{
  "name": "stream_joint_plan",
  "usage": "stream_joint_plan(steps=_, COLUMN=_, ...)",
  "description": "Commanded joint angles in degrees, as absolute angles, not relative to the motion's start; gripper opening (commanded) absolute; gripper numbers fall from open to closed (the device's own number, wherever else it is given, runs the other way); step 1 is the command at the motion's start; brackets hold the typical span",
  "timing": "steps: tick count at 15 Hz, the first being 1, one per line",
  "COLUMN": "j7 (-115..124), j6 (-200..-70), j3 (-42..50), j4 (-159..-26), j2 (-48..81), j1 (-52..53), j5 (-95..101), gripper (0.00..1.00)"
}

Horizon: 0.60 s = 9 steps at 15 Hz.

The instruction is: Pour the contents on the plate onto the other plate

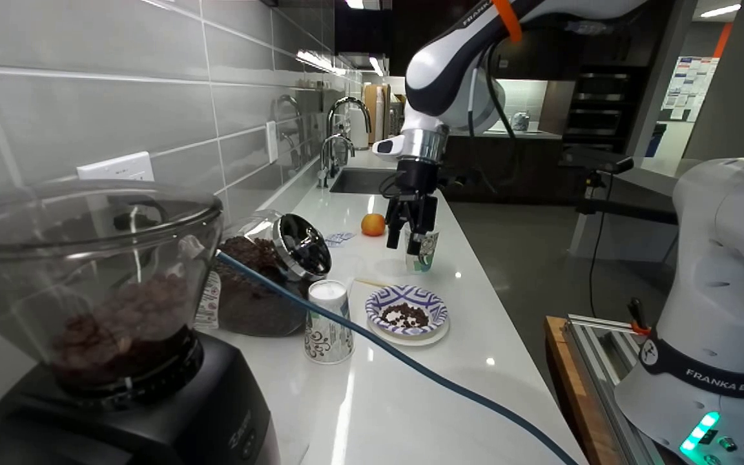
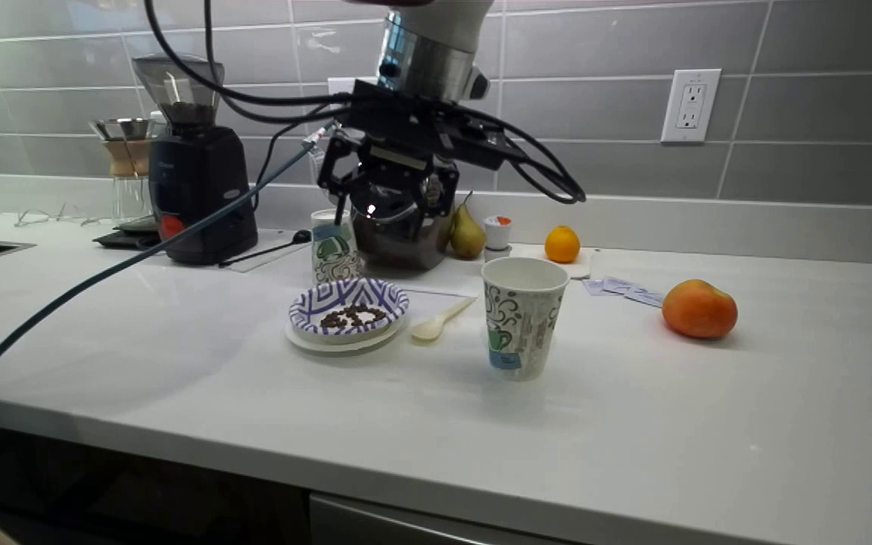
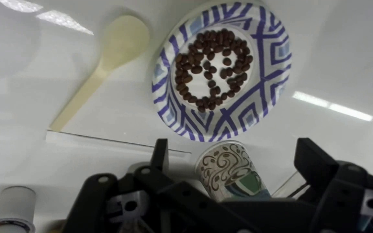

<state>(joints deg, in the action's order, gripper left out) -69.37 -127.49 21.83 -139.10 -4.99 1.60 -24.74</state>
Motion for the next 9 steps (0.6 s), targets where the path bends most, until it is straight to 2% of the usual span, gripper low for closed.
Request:
stream_joint_plan(steps=1, j7=-70.1, j6=-127.3, j3=17.9, j4=-138.2, j2=-3.6, j1=-2.7, j5=-25.0, gripper=1.0)
stream_joint_plan(steps=9, j7=-72.0, j6=-127.5, j3=15.4, j4=-135.1, j2=2.2, j1=-6.5, j5=-26.1, gripper=1.0)
